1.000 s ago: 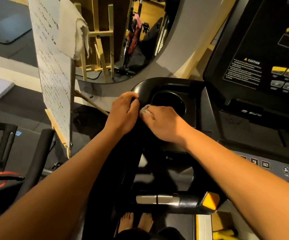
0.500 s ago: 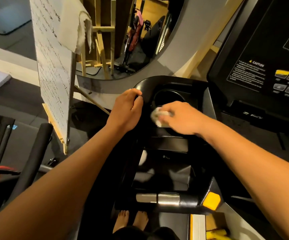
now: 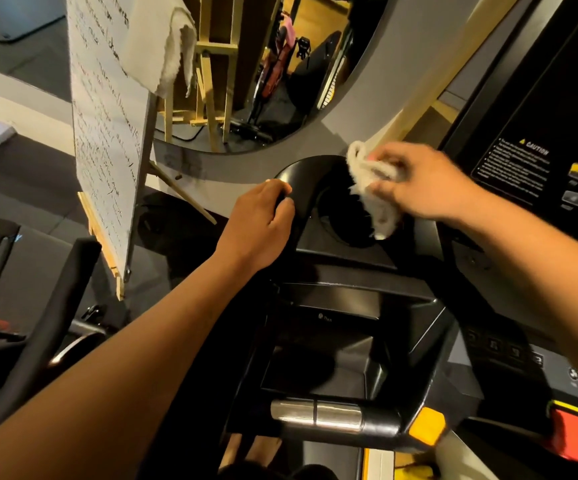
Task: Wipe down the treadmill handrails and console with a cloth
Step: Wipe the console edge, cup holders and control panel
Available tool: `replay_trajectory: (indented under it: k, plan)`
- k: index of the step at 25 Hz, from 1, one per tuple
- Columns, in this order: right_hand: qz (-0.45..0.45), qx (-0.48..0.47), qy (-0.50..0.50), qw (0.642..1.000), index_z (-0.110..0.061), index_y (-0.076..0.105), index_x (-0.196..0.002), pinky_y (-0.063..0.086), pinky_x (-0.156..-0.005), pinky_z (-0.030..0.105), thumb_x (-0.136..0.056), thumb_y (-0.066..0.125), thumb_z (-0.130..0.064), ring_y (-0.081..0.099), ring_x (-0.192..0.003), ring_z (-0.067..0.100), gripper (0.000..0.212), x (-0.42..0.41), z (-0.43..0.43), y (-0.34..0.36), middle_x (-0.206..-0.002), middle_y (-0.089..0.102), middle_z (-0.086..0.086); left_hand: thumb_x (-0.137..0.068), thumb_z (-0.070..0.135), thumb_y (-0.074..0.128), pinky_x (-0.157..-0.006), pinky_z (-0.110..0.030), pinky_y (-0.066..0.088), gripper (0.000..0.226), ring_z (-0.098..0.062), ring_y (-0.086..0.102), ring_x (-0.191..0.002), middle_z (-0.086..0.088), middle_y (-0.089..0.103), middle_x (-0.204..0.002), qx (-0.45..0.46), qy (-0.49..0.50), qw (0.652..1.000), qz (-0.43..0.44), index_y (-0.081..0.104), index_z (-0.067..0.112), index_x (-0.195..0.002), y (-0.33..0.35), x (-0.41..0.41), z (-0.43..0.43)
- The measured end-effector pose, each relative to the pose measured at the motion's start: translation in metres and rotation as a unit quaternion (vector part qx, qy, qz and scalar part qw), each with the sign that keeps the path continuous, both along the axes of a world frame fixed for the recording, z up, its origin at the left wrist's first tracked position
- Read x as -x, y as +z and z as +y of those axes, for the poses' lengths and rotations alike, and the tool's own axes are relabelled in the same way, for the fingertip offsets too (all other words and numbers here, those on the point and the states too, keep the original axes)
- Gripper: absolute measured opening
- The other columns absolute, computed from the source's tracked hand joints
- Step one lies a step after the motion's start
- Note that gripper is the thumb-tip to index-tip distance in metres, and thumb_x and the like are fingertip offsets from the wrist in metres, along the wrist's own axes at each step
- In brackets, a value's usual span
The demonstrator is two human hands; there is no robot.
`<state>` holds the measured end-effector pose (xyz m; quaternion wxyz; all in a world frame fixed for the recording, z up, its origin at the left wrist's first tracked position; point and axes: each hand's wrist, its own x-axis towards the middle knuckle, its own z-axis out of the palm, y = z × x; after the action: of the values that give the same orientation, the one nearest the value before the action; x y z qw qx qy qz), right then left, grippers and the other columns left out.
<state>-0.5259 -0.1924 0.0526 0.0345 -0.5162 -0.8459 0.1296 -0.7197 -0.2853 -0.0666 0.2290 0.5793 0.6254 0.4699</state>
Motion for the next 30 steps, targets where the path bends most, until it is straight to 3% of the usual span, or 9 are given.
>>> replay_trajectory:
  k: [6,10,12,14,17,19,23,26,30]
  plan:
    - [-0.185,0.147,-0.004,0.972,-0.016,0.066,-0.106,0.056,-0.078,0.034,-0.089,0.061,-0.030,0.066,-0.078,0.023,0.022,0.027,0.012,-0.062,-0.096,0.070,0.006,-0.092,0.023,0.042,-0.075,-0.029,0.042,0.023,-0.017,0.056,-0.087,-0.001,0.061,-0.091,0.011,0.006,1.000,-0.001,0.060,0.013,-0.102,-0.001,0.001,0.002]
    - [-0.056,0.173,-0.093,0.979,-0.014,0.062,-0.103,0.047,-0.063,0.027,-0.087,0.057,-0.018,0.060,-0.078,0.024,0.018,0.039,0.017,-0.101,-0.090,0.063,0.008,-0.091,0.027,0.041,-0.085,-0.027,0.043,0.031,-0.015,0.056,-0.099,-0.002,0.062,-0.106,0.028,0.009,1.000,0.003,0.060,0.013,-0.112,0.001,-0.001,0.002]
    - [0.011,0.302,-0.100,0.948,-0.010,0.061,-0.092,0.040,-0.053,0.025,-0.083,0.049,0.002,0.052,-0.060,0.021,0.019,0.035,0.020,-0.101,-0.075,0.056,0.012,-0.092,0.027,0.042,-0.091,-0.026,0.041,0.033,-0.015,0.054,-0.107,-0.002,0.061,-0.115,0.033,0.013,0.999,0.013,0.059,0.013,-0.118,0.001,0.000,0.004]
    - [-0.063,0.371,-0.033,0.926,0.000,0.062,-0.093,0.041,-0.055,0.028,-0.072,0.042,0.015,0.050,-0.063,0.023,0.034,0.033,0.028,-0.091,-0.074,0.054,0.016,-0.093,0.026,0.043,-0.091,-0.025,0.039,0.032,-0.015,0.053,-0.109,-0.002,0.061,-0.117,0.033,0.012,0.999,0.017,0.058,0.013,-0.118,0.002,0.000,0.003]
    - [-0.350,0.280,0.156,0.880,-0.004,0.067,-0.096,0.041,-0.056,0.019,-0.076,0.052,0.010,0.053,-0.081,0.022,0.029,0.049,0.028,-0.078,-0.079,0.059,0.009,-0.092,0.028,0.041,-0.091,-0.030,0.044,0.035,-0.016,0.054,-0.105,-0.002,0.061,-0.113,0.032,0.003,0.999,0.014,0.059,0.013,-0.118,0.002,0.000,0.002]
    - [-0.489,0.083,0.317,0.808,-0.009,0.066,-0.109,0.047,-0.077,0.025,-0.089,0.053,-0.009,0.054,-0.104,0.025,0.023,0.052,0.025,-0.075,-0.106,0.061,0.010,-0.090,0.031,0.039,-0.092,-0.031,0.045,0.039,-0.016,0.054,-0.107,-0.002,0.062,-0.114,0.032,0.003,0.999,0.017,0.059,0.012,-0.118,0.002,0.001,0.000]
    - [-0.393,-0.163,0.546,0.722,-0.010,0.074,-0.089,0.051,-0.078,0.042,-0.084,0.062,-0.013,0.051,-0.111,0.032,0.013,0.027,0.033,-0.071,-0.127,0.054,0.013,-0.090,0.031,0.039,-0.092,-0.026,0.041,0.040,-0.015,0.052,-0.109,-0.003,0.060,-0.118,0.033,0.003,0.999,0.028,0.058,0.012,-0.119,0.002,0.001,0.003]
    - [-0.518,-0.075,0.419,0.742,-0.016,0.054,-0.128,0.044,-0.091,0.038,-0.096,0.045,-0.018,0.043,-0.125,0.028,0.034,0.035,0.029,-0.074,-0.145,0.038,0.008,-0.090,0.032,0.040,-0.091,-0.025,0.040,0.039,-0.015,0.052,-0.109,-0.003,0.060,-0.118,0.037,0.000,0.999,0.040,0.058,0.012,-0.119,0.001,0.001,0.002]
    - [-0.506,0.075,0.210,0.833,-0.010,0.063,-0.116,0.048,-0.083,0.032,-0.087,0.057,-0.019,0.060,-0.106,0.028,0.031,0.055,0.021,-0.079,-0.120,0.062,0.011,-0.091,0.028,0.043,-0.091,-0.023,0.039,0.034,-0.015,0.053,-0.110,-0.004,0.061,-0.119,0.033,-0.007,0.999,0.043,0.060,0.012,-0.116,0.000,0.001,0.001]
